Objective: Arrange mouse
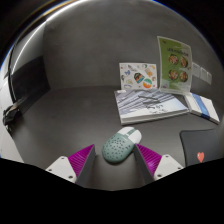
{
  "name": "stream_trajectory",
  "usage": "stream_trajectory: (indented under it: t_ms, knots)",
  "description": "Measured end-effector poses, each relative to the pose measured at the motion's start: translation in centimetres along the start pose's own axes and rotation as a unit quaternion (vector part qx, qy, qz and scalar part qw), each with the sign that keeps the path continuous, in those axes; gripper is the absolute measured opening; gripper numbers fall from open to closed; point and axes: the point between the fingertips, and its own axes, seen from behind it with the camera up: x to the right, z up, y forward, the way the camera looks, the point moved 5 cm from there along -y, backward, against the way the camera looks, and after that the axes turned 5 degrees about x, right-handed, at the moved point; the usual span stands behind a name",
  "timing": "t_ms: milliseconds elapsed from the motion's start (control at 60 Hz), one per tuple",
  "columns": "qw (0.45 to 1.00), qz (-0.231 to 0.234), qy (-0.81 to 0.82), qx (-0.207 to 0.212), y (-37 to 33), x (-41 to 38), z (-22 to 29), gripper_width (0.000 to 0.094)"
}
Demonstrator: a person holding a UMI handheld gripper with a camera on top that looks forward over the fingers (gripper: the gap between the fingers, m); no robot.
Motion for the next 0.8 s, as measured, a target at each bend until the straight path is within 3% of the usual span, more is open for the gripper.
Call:
stream_trajectory:
  t_ms: [167,267,283,333,500,583,700,800]
  knots:
    - [0.999,-0.049,-0.012,-0.014,3.0,-0.6,1.4,0.0827]
    - [0.997,-0.070,0.004,-0.018,3.7,-0.9,1.8,0.0731]
    - [0.997,-0.073,0.005,-0.018,3.7,-1.0,1.8,0.0764]
    - [0.997,-0.071,0.005,-0.015,3.9,-1.4,1.7,0.0592]
    - [0.996,-0.081,0.030,-0.009,3.6,-1.6,1.9,0.0458]
    - [0.998,-0.064,0.009,-0.007,3.0,-2.6,1.9,0.0450]
    - [0.999,-0.012,0.001,0.048,-0.9,-4.3,5.6,0.0452]
    - [0.991,-0.007,-0.038,0.127,-7.1,-1.2,10.7,0.0450]
